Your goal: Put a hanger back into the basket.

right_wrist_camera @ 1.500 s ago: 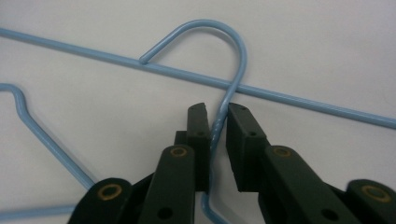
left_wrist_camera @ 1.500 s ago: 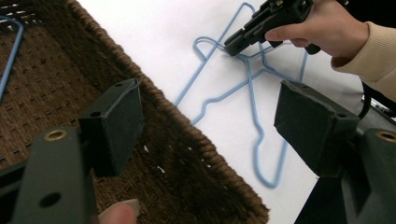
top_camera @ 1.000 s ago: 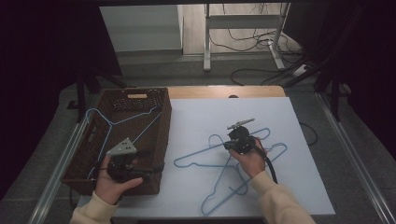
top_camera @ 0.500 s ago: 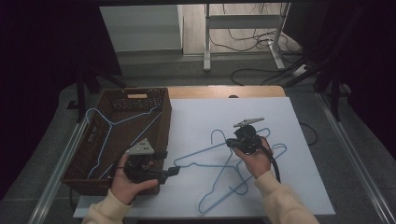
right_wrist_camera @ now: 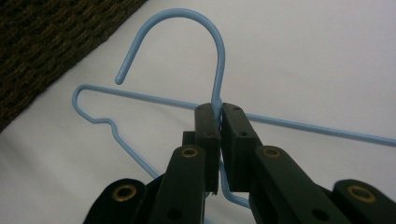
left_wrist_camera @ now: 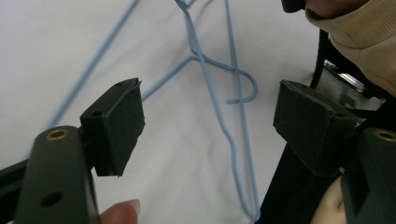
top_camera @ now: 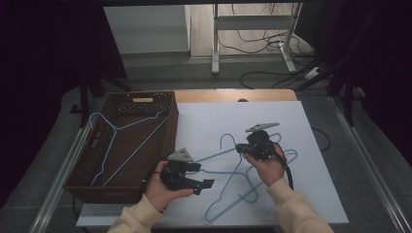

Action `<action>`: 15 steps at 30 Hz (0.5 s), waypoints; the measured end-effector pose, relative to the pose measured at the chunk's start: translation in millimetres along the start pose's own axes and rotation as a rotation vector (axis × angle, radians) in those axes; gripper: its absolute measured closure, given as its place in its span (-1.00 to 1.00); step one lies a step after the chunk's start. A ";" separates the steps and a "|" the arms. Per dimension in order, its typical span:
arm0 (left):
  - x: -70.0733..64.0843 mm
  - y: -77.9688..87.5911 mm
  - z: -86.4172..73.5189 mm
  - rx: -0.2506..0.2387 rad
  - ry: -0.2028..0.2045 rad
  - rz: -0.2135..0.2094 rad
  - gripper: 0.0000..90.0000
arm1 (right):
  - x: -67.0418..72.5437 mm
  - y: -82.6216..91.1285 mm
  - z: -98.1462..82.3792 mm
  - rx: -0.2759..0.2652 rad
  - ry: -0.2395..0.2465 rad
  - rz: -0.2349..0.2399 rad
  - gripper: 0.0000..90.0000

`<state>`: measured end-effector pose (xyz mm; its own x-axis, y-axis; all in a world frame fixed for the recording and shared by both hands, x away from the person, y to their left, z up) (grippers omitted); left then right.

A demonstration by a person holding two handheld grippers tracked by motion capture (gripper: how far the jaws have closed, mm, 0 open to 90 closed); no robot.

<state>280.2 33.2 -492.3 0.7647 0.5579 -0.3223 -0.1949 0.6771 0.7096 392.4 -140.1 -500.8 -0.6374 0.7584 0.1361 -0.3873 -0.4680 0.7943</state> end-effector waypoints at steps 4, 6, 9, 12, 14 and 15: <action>-0.5 -22.3 4.4 0.036 0.012 0.000 -0.43 | 2.1 2.9 1.8 -0.017 -0.003 0.006 0.90; -0.3 -31.3 5.8 0.042 0.026 0.008 -0.41 | 3.3 3.9 2.4 -0.023 -0.006 0.009 0.90; -0.5 -43.6 5.8 0.058 0.028 -0.005 -0.34 | 3.8 4.8 2.9 -0.031 -0.013 0.008 0.90; -0.4 -54.9 4.7 0.083 0.027 -0.015 -0.23 | 4.6 6.2 3.6 -0.039 -0.023 0.015 0.90; -0.7 -61.1 4.3 0.091 0.031 -0.019 -0.11 | 5.6 7.4 4.3 -0.046 -0.027 0.025 0.90; -0.6 -63.4 4.0 0.096 0.034 -0.018 -0.06 | 6.0 7.7 4.5 -0.050 -0.027 0.026 0.90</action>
<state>294.5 -12.0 -534.5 0.7463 0.5628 -0.3553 -0.1205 0.6392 0.7595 388.6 -137.1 -491.2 -0.6296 0.7574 0.1732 -0.4040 -0.5096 0.7596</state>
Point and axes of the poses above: each handheld gripper's, and its own axes: y roughly backward along the jaws, z roughly out of its top, x roughly to its left, the point moved 7 cm from there along -y, roughly forward along the jaws, and after that the axes turned 6 degrees about x, right-handed, at the moved point
